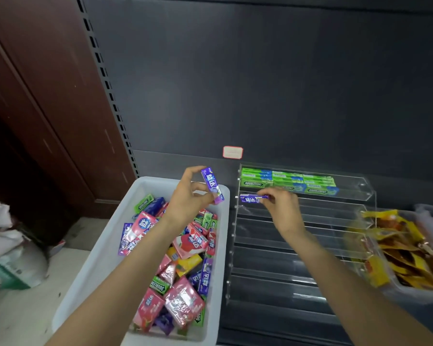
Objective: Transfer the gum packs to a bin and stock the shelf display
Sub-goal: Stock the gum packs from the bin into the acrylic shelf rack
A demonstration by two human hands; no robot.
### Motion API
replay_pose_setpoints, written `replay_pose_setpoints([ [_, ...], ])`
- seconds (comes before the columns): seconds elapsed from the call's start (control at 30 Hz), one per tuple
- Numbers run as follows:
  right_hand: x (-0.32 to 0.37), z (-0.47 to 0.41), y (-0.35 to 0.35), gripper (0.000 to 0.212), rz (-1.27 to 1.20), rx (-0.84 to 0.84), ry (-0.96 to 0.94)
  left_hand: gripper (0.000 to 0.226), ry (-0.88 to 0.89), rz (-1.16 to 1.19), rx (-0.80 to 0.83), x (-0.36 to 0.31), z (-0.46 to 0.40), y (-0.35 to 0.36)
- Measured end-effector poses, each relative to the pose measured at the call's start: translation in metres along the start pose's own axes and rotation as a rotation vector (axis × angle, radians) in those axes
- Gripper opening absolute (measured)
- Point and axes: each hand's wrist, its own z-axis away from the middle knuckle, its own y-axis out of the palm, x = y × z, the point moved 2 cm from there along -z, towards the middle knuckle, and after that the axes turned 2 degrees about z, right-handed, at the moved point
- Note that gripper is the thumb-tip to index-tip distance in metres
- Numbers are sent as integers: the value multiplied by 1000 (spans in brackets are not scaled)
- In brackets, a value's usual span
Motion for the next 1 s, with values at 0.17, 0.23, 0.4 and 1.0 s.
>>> replay_pose_setpoints([
  [0.17,-4,0,6,16,118,7,-30,56,1,21,-5,6,-2,2],
  [0.23,-6,0,8,17,155,44,-22,56,3,18,-5,7,0,4],
  [0.4,-4,-2,2,18,226,150,-41,54,6,3,-9,7,1,11],
  [1.0,12,2,-30,26,-234,68,67,49,85,-182,70,4,-7,49],
])
